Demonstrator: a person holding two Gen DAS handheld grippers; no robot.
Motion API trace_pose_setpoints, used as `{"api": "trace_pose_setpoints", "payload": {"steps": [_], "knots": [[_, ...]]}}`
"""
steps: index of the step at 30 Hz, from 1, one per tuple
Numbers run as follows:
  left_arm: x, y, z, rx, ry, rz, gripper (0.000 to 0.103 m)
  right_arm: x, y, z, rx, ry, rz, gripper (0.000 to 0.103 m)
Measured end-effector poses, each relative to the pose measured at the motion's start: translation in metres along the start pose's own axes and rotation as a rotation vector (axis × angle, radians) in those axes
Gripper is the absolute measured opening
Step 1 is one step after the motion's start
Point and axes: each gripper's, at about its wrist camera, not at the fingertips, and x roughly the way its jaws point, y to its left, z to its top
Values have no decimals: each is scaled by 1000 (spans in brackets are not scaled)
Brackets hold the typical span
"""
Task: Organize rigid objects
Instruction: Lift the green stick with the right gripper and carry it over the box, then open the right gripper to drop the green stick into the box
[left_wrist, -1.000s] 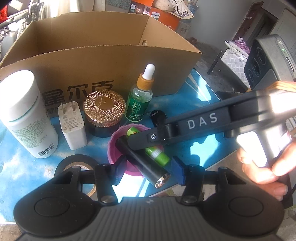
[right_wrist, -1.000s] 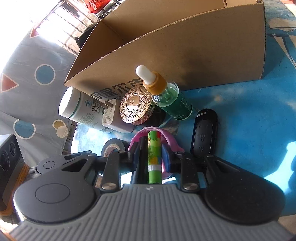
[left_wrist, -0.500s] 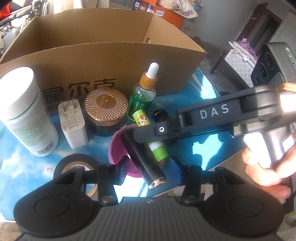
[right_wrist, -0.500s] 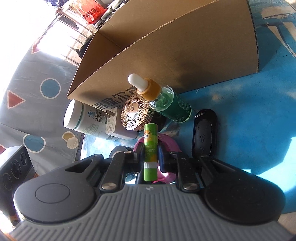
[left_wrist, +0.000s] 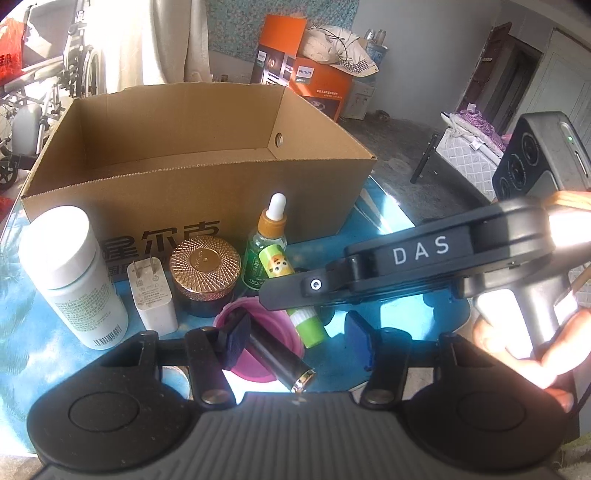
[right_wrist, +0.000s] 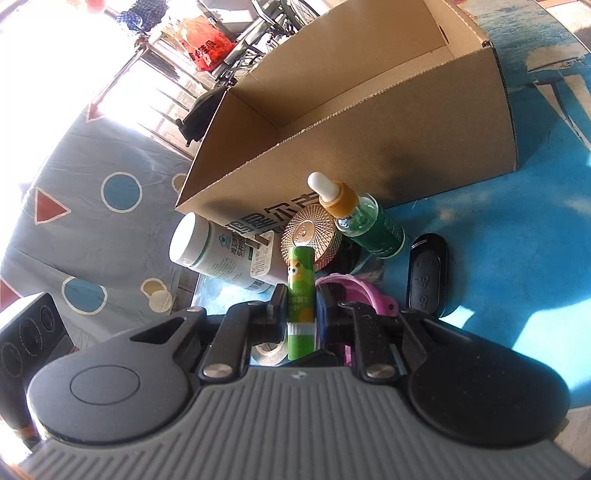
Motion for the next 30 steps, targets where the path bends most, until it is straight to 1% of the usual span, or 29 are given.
{"api": "trace_pose_setpoints", "payload": {"steps": [3, 6, 7, 9, 11, 14, 15, 17, 20, 22, 25, 26, 28, 30], "knots": [[-14, -2, 6, 8, -41, 9, 54, -11, 18, 4, -35, -21, 33, 14], [-33, 3, 21, 15, -90, 26, 54, -13, 40, 17, -80, -38, 71, 14], [-37, 4, 27, 17, -101, 37, 54, -14, 48, 25, -100, -43, 81, 14], [-47, 11, 46, 18, -123, 82, 53, -11, 62, 44, -118, -45, 106, 14], [-52, 20, 64, 9, -137, 119, 53, -3, 74, 68, -126, -34, 129, 14], [-53, 40, 92, -20, -148, 138, 54, 18, 85, 107, -109, 1, 141, 14], [-50, 48, 102, -37, -139, 153, 54, 28, 87, 124, -90, 23, 144, 14], [-43, 61, 119, -49, -120, 177, 54, 47, 90, 149, -66, 55, 133, 14], [-19, 87, 142, -57, -73, 245, 53, 89, 86, 188, 1, 112, 86, 14], [-4, 100, 152, -75, -35, 293, 52, 118, 78, 206, 54, 153, 50, 14], [9, 120, 159, -107, 4, 324, 52, 149, 67, 223, 102, 184, 11, 16], [12, 125, 160, -112, 9, 326, 52, 158, 65, 224, 112, 180, -5, 17], [13, 130, 156, -120, 16, 333, 52, 172, 61, 228, 95, 183, -20, 18], [13, 132, 154, -121, 16, 335, 52, 178, 57, 225, 111, 182, -42, 26]]}}
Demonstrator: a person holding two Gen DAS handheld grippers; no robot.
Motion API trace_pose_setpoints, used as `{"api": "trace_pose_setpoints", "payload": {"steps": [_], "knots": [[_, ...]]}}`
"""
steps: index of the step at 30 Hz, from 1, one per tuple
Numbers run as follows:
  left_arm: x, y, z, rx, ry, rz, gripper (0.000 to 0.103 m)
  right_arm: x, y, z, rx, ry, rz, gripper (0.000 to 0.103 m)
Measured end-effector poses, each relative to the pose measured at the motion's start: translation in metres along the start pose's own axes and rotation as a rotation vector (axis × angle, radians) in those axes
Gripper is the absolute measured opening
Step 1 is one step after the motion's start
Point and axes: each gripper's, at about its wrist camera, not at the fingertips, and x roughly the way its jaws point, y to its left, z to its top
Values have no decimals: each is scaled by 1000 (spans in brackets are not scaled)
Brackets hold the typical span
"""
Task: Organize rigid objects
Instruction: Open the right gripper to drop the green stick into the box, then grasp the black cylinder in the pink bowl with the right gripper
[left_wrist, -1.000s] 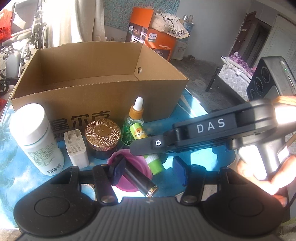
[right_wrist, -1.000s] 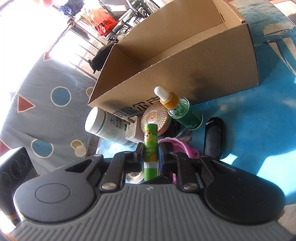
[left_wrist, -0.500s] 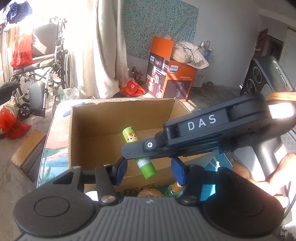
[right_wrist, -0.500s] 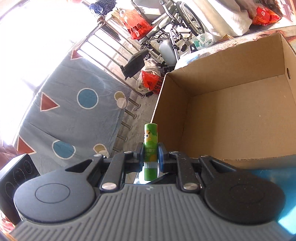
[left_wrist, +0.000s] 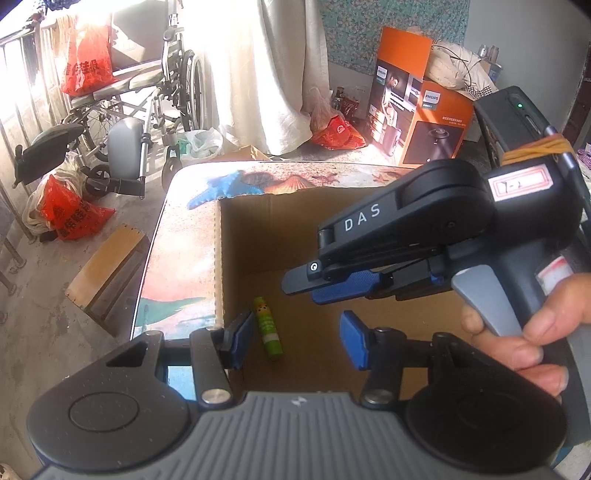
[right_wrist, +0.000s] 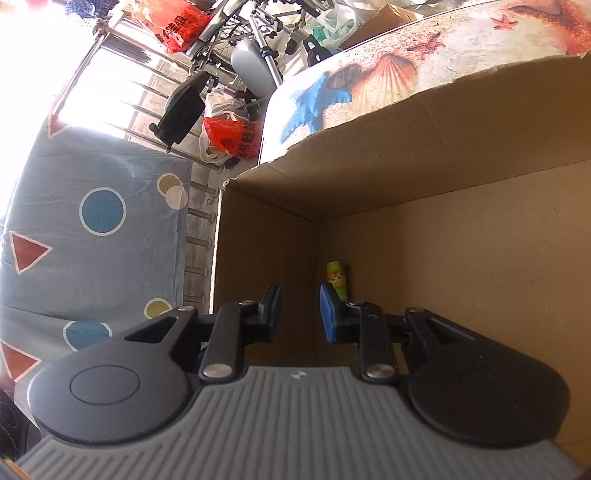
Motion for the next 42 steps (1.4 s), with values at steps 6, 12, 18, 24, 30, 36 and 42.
{"api": "trace_pose_setpoints", "payload": {"steps": [6, 12, 18, 24, 30, 36, 42], "knots": [[-25, 3, -10, -10, -40, -23, 52, -32, -8, -22, -21, -28, 34, 29], [-76, -14, -44, 14, -88, -115, 55, -115, -19, -75, -118, -125, 54, 29], [-103, -37, -99, 34, -59, -233, 57, -181, -50, -156, -198, -204, 53, 30], [-76, -62, -150, 48, 76, -334, 55, -167, -83, -217, -169, -132, 53, 29], [-39, -79, -175, 54, 154, -348, 54, -119, -89, -233, -153, -43, -8, 28], [-22, -80, -178, 35, 188, -389, 53, -91, -83, -228, -172, 27, -64, 27], [-5, -84, -173, 24, 212, -393, 51, -74, -83, -225, -172, 69, -92, 23]]}}
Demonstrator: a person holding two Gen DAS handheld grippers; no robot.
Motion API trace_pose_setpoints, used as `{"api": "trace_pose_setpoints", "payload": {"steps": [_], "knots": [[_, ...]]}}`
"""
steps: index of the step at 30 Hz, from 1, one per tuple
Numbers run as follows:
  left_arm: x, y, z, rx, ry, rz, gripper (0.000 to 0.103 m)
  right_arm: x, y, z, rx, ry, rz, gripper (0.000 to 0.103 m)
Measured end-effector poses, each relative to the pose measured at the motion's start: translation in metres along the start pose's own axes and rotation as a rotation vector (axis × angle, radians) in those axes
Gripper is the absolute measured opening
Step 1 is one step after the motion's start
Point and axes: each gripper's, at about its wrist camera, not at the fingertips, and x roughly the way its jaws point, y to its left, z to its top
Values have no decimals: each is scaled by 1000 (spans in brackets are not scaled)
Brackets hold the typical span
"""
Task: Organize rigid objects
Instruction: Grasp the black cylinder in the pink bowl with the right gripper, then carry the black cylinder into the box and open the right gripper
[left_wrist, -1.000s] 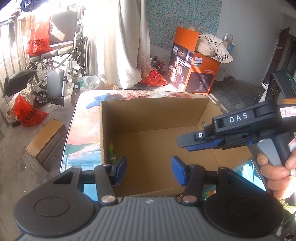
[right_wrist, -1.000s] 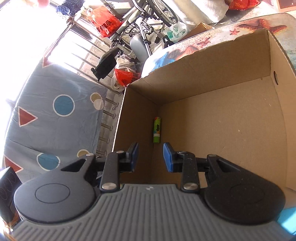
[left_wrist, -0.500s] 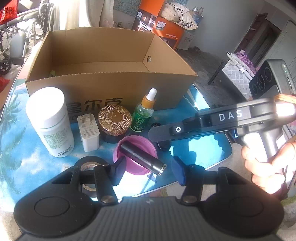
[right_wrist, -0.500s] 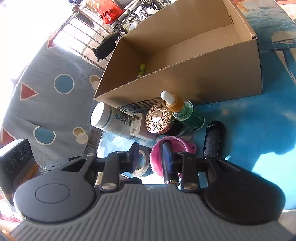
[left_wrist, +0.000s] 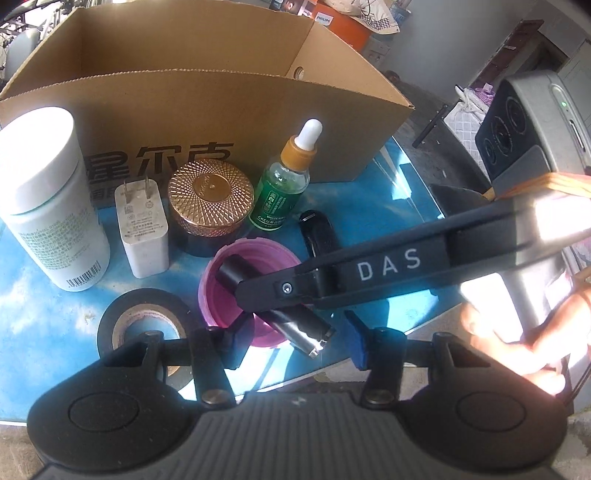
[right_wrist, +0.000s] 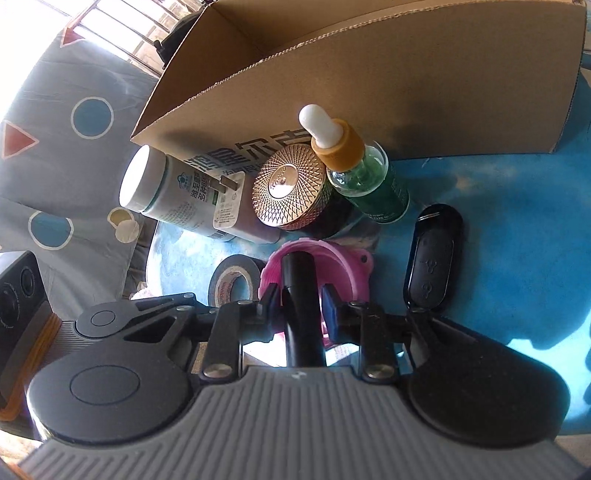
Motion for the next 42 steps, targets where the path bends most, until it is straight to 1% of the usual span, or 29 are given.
{"api": "trace_pose_setpoints", "payload": {"steps": [3, 5, 7, 9, 10, 14, 19, 23, 25, 27, 29, 30, 32, 34, 37, 39, 42], "knots": [[4, 2, 3, -8, 0, 1, 49, 1, -6, 2, 28, 5, 21, 22], [5, 3, 5, -13, -3, -1, 50, 0, -8, 1, 41, -2, 29, 21], [5, 2, 5, -9, -3, -5, 47, -2, -9, 0, 45, -15, 30, 21], [-1, 0, 2, 1, -10, 2, 45, -6, -7, -3, 38, -29, 33, 21], [-2, -2, 2, 7, -15, 12, 41, -10, -6, -5, 35, -36, 36, 21], [-15, -8, 2, 9, -44, 22, 40, -25, 2, -12, 14, -74, 52, 21], [-40, -22, 7, 47, -114, 49, 40, -49, 22, -14, -33, -143, 65, 21], [-75, -27, 25, 90, -197, 91, 40, -70, 47, 0, -103, -212, 83, 21], [-88, -26, 39, 101, -229, 114, 40, -81, 61, 17, -136, -242, 99, 21], [-100, -21, 61, 100, -253, 141, 41, -86, 75, 41, -171, -264, 114, 21], [-104, -12, 84, 83, -253, 154, 41, -87, 84, 65, -179, -262, 123, 21], [-103, -7, 95, 73, -250, 156, 41, -84, 87, 83, -176, -252, 129, 21], [-100, 9, 120, 49, -232, 160, 41, -77, 91, 115, -162, -223, 128, 21], [-91, 25, 144, 29, -201, 181, 42, -64, 91, 147, -134, -178, 128, 21], [-77, 47, 168, -3, -166, 210, 43, -37, 89, 197, -87, -104, 117, 21], [-63, 61, 180, -20, -142, 245, 45, -18, 85, 219, -68, -68, 97, 21], [-47, 72, 189, -17, -117, 287, 52, 12, 78, 241, -48, -24, 71, 21]]}}
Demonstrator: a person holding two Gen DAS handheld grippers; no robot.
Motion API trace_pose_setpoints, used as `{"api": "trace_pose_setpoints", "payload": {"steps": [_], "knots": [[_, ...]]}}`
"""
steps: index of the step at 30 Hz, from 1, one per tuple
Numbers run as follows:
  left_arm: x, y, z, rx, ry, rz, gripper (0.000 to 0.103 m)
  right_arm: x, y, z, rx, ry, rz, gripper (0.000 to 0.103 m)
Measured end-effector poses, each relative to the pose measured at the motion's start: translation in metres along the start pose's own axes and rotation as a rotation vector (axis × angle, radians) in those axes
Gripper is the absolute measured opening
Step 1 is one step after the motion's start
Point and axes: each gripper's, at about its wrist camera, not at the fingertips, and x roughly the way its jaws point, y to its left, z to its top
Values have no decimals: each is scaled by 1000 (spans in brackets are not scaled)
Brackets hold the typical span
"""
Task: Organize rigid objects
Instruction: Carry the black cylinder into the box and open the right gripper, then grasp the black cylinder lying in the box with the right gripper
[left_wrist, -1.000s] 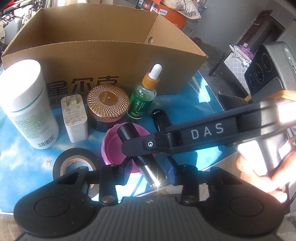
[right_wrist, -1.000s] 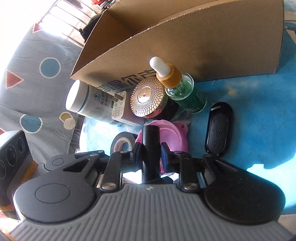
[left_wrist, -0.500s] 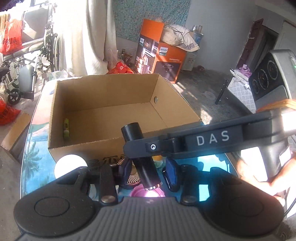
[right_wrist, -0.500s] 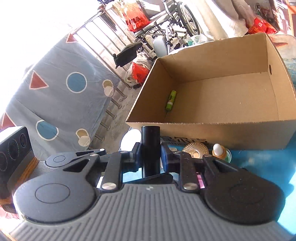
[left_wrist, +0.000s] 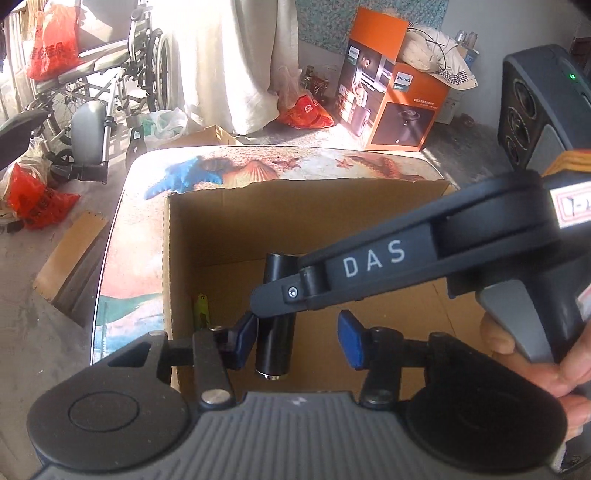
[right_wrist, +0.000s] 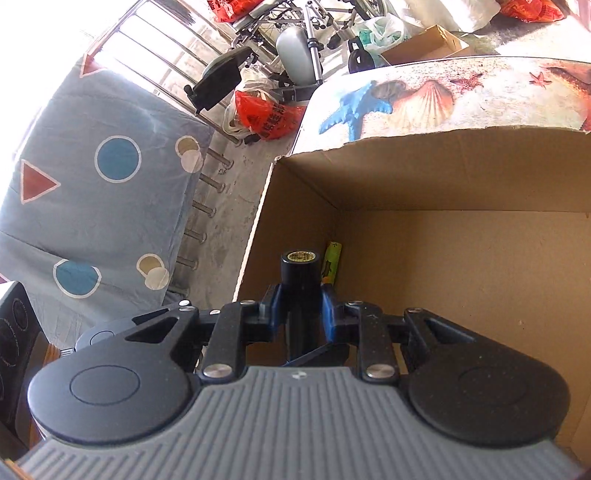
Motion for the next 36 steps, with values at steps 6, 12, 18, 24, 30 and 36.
{"api": "trace_pose_setpoints", "payload": {"steps": [6, 12, 18, 24, 30, 36], "knots": [[27, 8, 2, 13, 56, 13, 53, 50, -19, 10, 31, 73, -36, 21], [32, 10, 4, 26, 45, 58, 52, 80, -23, 24, 6, 100, -78, 23], [25, 14, 6, 5, 20, 42, 53, 72, -28, 30, 14, 44, -45, 32], [2, 3, 0, 19, -32, 14, 53, 21, -33, 14, 29, -51, -5, 34], [-40, -8, -17, 31, -99, -27, 54, -60, -40, -33, 8, -166, 21, 34], [-79, -24, -46, 38, -137, -88, 53, -133, -59, -103, 30, -267, 39, 35]]}}
